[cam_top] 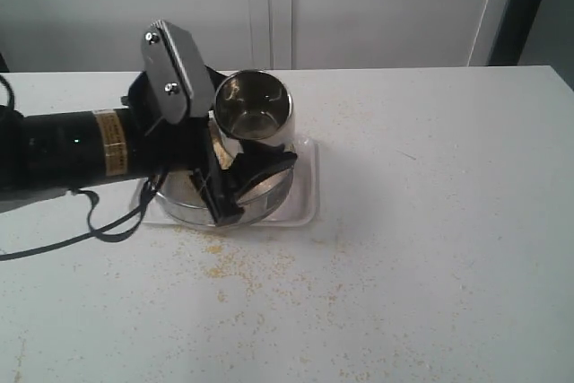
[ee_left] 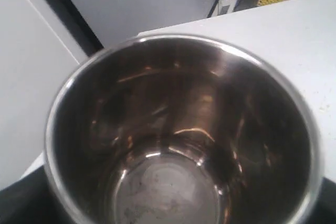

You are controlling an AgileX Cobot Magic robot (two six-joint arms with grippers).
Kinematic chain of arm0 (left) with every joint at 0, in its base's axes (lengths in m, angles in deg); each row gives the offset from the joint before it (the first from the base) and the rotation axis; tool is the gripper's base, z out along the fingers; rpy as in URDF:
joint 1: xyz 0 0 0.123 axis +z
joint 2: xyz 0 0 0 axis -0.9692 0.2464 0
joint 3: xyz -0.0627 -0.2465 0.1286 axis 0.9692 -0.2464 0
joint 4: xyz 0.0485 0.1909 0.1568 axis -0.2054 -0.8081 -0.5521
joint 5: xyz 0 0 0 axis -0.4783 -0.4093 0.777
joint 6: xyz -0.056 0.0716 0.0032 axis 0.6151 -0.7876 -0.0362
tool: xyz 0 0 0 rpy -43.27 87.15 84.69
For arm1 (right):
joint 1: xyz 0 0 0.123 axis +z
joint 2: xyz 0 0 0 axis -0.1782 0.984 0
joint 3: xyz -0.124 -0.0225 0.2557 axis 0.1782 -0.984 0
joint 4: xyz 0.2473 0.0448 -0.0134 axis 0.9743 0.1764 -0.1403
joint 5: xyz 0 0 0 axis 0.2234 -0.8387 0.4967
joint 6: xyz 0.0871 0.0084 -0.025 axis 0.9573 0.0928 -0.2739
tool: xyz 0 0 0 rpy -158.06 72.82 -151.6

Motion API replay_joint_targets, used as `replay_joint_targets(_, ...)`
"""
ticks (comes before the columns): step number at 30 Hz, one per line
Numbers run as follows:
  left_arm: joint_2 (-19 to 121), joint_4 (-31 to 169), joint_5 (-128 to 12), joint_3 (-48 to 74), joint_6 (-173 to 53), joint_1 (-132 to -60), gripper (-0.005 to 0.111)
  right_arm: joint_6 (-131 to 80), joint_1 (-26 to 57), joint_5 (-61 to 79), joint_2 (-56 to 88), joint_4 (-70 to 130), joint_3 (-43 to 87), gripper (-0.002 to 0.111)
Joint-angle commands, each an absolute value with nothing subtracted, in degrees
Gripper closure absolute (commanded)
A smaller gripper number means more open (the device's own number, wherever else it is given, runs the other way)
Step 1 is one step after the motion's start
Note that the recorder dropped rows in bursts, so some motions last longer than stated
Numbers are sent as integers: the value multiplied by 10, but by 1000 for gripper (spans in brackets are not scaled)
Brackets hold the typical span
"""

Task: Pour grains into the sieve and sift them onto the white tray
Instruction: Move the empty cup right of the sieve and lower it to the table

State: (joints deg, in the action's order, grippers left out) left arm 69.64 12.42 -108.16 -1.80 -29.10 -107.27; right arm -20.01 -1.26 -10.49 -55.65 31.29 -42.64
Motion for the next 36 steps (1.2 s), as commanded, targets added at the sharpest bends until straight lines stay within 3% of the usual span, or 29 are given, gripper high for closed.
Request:
replay_joint_targets(1, 735, 193, -1028, 26, -267, -1129, 107, -196, -18, -101, -560, 311, -429, 108)
replay_joint_targets(6, 789, 288, -921, 98, -260, -1199, 107, -196, -18, -101, -560, 311, -429, 108)
replay_joint_targets(13, 879, 358, -914, 178, -261, -1238, 107, -196, -18, -101, -560, 311, -429, 108)
replay_joint_targets(36, 1037, 383, -917, 278, -241, -1245, 107, -196, -18, -101, -560, 311, -429, 108)
